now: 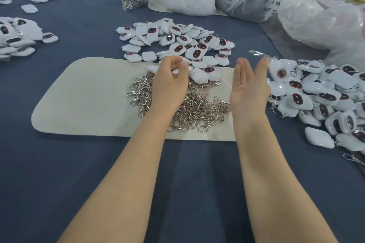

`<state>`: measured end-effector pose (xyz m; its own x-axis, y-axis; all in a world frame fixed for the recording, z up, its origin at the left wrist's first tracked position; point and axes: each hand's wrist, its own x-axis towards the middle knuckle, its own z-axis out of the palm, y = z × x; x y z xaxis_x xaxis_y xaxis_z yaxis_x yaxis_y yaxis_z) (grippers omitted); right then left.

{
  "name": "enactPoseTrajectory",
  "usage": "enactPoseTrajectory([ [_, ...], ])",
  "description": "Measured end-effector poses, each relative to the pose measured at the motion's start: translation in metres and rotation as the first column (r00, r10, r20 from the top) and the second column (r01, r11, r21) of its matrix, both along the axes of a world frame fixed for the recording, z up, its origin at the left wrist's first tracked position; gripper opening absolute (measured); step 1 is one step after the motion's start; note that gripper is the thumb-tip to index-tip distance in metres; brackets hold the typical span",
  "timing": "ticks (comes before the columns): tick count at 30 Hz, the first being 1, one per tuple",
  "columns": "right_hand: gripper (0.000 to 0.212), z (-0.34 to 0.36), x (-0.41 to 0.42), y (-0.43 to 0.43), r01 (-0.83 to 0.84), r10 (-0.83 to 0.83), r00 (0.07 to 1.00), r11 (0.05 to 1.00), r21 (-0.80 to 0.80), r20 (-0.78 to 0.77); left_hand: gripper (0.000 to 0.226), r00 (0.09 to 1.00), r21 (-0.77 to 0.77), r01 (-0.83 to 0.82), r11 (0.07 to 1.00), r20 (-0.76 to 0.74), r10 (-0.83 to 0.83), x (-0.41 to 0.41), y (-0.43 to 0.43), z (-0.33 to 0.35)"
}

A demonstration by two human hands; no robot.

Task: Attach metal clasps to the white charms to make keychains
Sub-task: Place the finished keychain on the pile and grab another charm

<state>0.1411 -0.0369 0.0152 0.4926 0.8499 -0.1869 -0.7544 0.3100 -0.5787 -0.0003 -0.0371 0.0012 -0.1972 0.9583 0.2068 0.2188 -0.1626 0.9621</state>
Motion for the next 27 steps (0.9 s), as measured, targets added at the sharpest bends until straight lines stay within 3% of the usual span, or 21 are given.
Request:
enactPoseTrajectory([
  [2, 0.027, -0.004, -0.004, 0.002, -0.018, 0.021, 0.998, 0.998, -0.061, 0.056, 0.011, 1.0, 0.003, 0.001, 1.0, -0.014, -0.001, 0.001, 0.0, 0.0],
  [3, 0.026, -0.007, -0.009, 0.004, -0.009, 0.035, 0.979, 0.992, -0.126, 0.203, 0.012, 1.0, 0.002, 0.004, 1.0, -0.019, -0.004, 0.001, 0.0, -0.001],
  [4, 0.025, -0.009, -0.014, 0.004, 0.04, 0.052, 0.897, 0.979, -0.198, 0.439, 0.012, 1.0, 0.001, 0.004, 1.0, -0.02, -0.004, 0.001, 0.0, -0.001],
  [5, 0.025, -0.012, -0.018, 0.005, 0.124, 0.071, 0.718, 0.966, -0.227, 0.693, 0.013, 1.0, 0.0, -0.002, 1.0, -0.018, 0.002, 0.0, 0.0, -0.001],
  [6, 0.025, -0.015, -0.021, 0.004, 0.183, 0.091, 0.472, 0.963, -0.198, 0.877, 0.013, 1.0, 0.001, -0.01, 1.0, -0.014, 0.01, 0.0, 0.0, -0.001],
  [7, 0.027, -0.019, -0.022, 0.004, 0.196, 0.12, 0.239, 0.966, -0.168, 0.964, 0.014, 1.0, 0.002, -0.018, 1.0, -0.012, 0.018, -0.001, 0.001, -0.001],
  [8, 0.029, -0.023, -0.022, 0.005, 0.176, 0.164, 0.053, 0.969, -0.171, 0.985, 0.013, 1.0, 0.003, -0.023, 1.0, -0.012, 0.023, -0.001, 0.001, -0.001],
  [10, 0.037, -0.03, -0.021, 0.008, 0.137, 0.281, -0.23, 0.957, -0.255, 0.932, 0.013, 0.999, 0.002, -0.024, 1.0, -0.023, 0.024, -0.001, 0.001, -0.001],
  [12, 0.042, -0.034, -0.02, 0.009, 0.126, 0.363, -0.386, 0.931, -0.342, 0.848, 0.012, 0.999, -0.002, -0.025, 1.0, -0.032, 0.025, -0.001, 0.001, -0.001],
  [14, 0.044, -0.034, -0.019, 0.009, 0.124, 0.374, -0.401, 0.926, -0.355, 0.836, 0.012, 0.999, -0.003, -0.031, 1.0, -0.037, 0.031, 0.0, 0.001, -0.001],
  [21, 0.044, -0.033, -0.021, 0.006, 0.207, 0.375, -0.306, 0.923, -0.323, 0.875, 0.014, 0.999, -0.008, -0.032, 0.999, -0.039, 0.032, -0.001, 0.001, -0.001],
  [25, 0.045, -0.037, -0.02, 0.008, 0.188, 0.402, -0.439, 0.916, -0.355, 0.804, 0.014, 0.998, -0.014, -0.034, 0.999, -0.046, 0.033, -0.001, 0.001, -0.001],
  [27, 0.042, -0.039, -0.019, 0.011, 0.174, 0.381, -0.46, 0.925, -0.339, 0.802, 0.012, 0.998, -0.018, -0.034, 0.999, -0.048, 0.033, -0.001, 0.001, -0.001],
])
